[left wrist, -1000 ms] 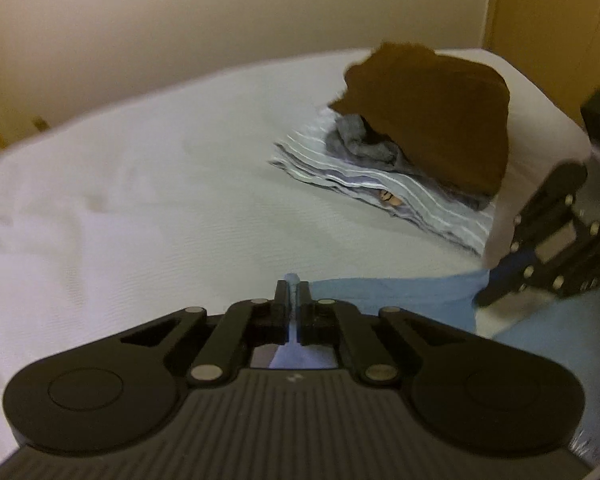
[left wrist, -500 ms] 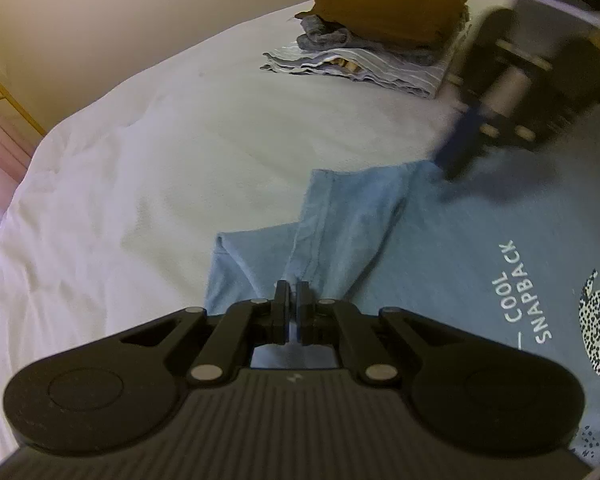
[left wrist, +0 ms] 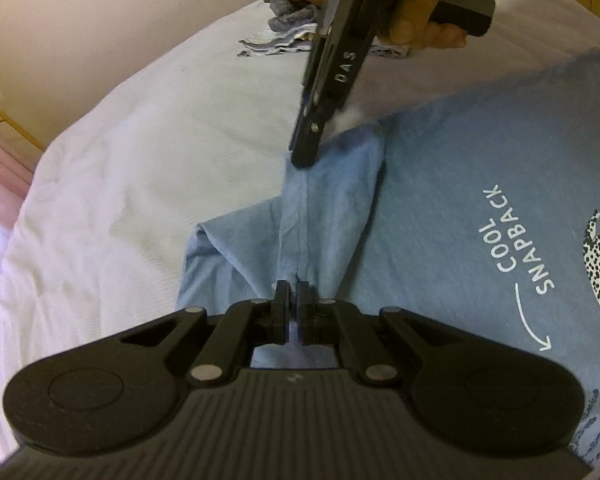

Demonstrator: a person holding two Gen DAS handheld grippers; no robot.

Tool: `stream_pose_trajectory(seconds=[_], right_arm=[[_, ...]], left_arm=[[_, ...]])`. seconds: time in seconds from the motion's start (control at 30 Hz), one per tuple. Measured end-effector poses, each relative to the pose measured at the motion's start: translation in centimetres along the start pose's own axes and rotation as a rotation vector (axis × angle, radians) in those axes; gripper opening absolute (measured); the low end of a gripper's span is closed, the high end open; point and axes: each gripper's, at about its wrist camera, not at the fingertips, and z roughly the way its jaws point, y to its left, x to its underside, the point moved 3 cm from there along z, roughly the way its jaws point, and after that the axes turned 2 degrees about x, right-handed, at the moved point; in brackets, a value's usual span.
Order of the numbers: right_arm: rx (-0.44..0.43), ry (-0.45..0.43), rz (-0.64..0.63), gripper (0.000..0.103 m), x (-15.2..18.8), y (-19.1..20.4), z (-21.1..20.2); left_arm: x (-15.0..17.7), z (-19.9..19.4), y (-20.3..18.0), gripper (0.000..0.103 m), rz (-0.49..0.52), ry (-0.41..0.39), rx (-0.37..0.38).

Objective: Fold clothes

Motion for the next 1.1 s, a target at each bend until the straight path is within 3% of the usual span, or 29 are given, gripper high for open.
stream_pose_trajectory(seconds=[0.03, 0.07, 0.17, 0.3, 0.43, 0.53, 0.63, 0.83, 0.93, 1.0, 1.1], right_arm=[[-0.011, -0.005, 0.025, 0.010, 0.0, -0.2, -0.1], [-0.009, -0.023, 0.037, 0.005, 0.0, -0.3, -0.6], [0.013, -0.100, -0.017, 0.005, 0.2, 0.9, -3.1], [0.018, -0.157, -0.245, 0.005, 2.3, 5.6, -7.2], [-0.037, -0.060, -0.463, 0.010, 6.3, 10.0, -7.7], [-0.057, -0.014, -0.446, 0.012, 7.4, 10.1, -7.6], [-0.075, 0.024, -0.425, 0.015, 8.4, 10.1, -7.5], [-0.053, -0.036, -0.248, 0.020, 5.4, 8.6, -7.3], [-0.033, -0.029, -0.156, 0.020, 4.3, 8.4, -5.2], [-0.026, 0.009, -0.108, 0.021, 4.1, 8.2, -3.6], [-0.074, 0.077, -0.110, 0.023, 4.9, 9.2, -1.8]], left_arm=[[0.0, -0.1, 0.0, 0.001, -0.004, -0.005, -0.010], [0.0, -0.2, -0.1, 0.001, -0.007, -0.009, -0.019], [0.4, -0.3, -0.5, 0.001, -0.006, -0.010, -0.038], [1.3, -0.4, -0.9, 0.005, -0.021, 0.016, -0.023], [2.3, -1.1, -1.5, 0.009, -0.070, 0.059, 0.036], [2.9, -2.4, -1.6, 0.013, -0.126, 0.066, 0.039], [3.3, -3.4, -0.8, 0.015, -0.256, 0.038, 0.016], [2.1, -2.9, 1.5, 0.019, -0.524, -0.050, -0.053], [1.8, -1.3, 2.4, 0.019, -0.621, -0.018, -0.058], [2.0, -0.2, 2.5, 0.019, -0.654, 0.007, -0.034], [2.2, -0.1, 1.6, 0.020, -0.615, 0.056, 0.028]])
